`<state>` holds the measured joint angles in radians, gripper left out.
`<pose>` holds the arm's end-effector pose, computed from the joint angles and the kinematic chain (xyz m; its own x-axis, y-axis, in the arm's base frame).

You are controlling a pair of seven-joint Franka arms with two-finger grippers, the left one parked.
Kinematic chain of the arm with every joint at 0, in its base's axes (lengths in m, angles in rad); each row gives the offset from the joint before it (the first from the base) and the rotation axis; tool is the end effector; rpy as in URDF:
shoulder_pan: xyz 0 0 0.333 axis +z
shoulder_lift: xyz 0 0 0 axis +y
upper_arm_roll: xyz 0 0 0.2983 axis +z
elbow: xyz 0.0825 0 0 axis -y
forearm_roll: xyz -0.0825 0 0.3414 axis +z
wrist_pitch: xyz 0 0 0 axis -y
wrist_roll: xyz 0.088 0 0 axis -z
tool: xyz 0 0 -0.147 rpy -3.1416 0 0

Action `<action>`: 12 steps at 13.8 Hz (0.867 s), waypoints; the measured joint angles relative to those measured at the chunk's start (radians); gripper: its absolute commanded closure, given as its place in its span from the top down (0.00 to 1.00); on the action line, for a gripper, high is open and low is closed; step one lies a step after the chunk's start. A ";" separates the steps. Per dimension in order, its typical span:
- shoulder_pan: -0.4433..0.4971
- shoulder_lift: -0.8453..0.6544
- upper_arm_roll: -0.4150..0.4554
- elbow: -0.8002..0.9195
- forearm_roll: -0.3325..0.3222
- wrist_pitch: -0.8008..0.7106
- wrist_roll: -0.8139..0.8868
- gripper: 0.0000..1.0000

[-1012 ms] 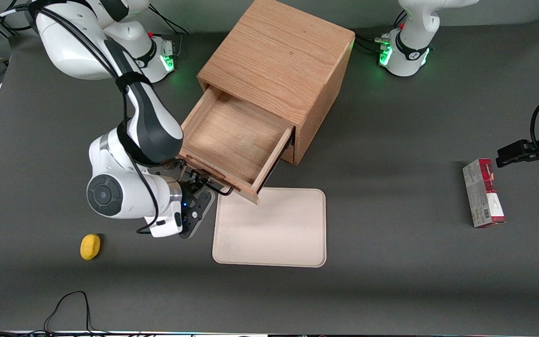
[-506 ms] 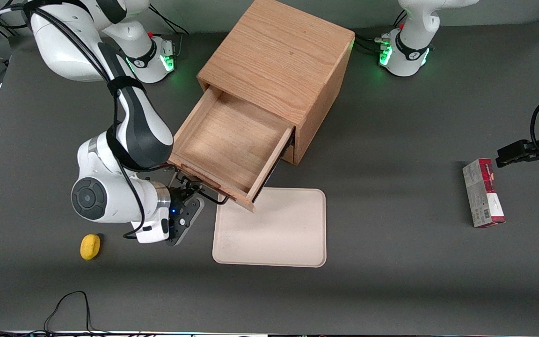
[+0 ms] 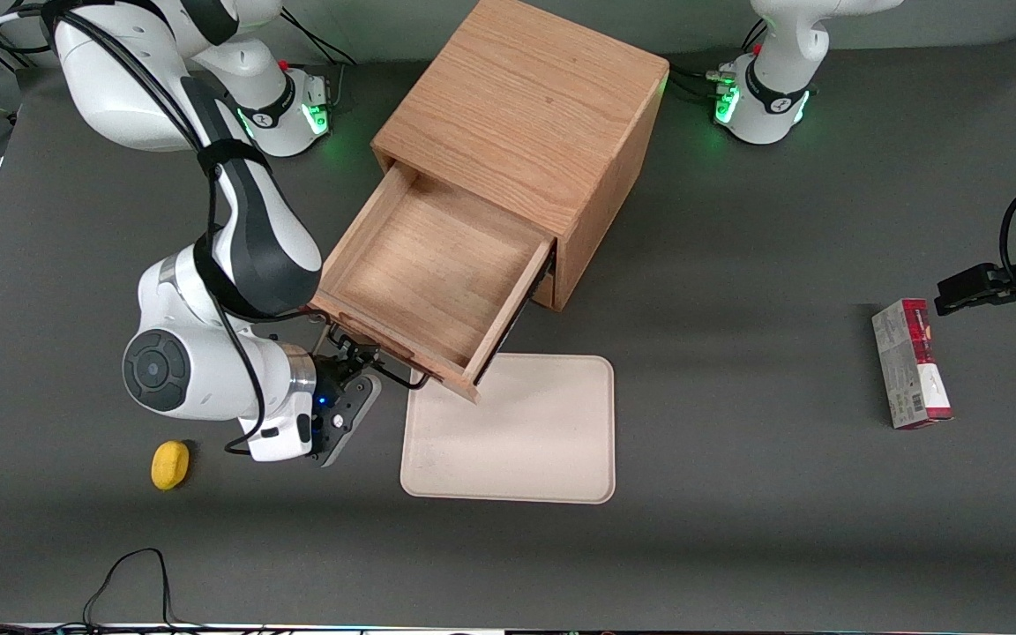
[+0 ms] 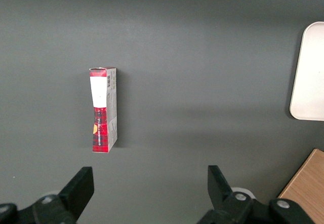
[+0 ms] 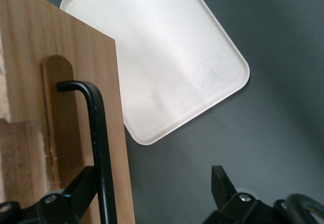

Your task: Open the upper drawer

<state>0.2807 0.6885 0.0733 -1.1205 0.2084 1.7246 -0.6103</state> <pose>0.6335 0.2497 0.3616 0.6202 0.7814 0.0695 0.7688 -0.5877 -0.2521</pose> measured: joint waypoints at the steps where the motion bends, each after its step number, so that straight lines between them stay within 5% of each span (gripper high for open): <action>1: 0.000 0.000 -0.002 0.005 0.000 0.000 0.000 1.00; 7: -0.001 -0.003 -0.047 0.041 -0.014 0.001 0.008 1.00; 12: 0.000 -0.129 -0.071 -0.030 -0.095 -0.086 0.088 1.00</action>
<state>0.2812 0.5593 0.0019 -1.1508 0.1129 1.6386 -0.5224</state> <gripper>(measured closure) 0.000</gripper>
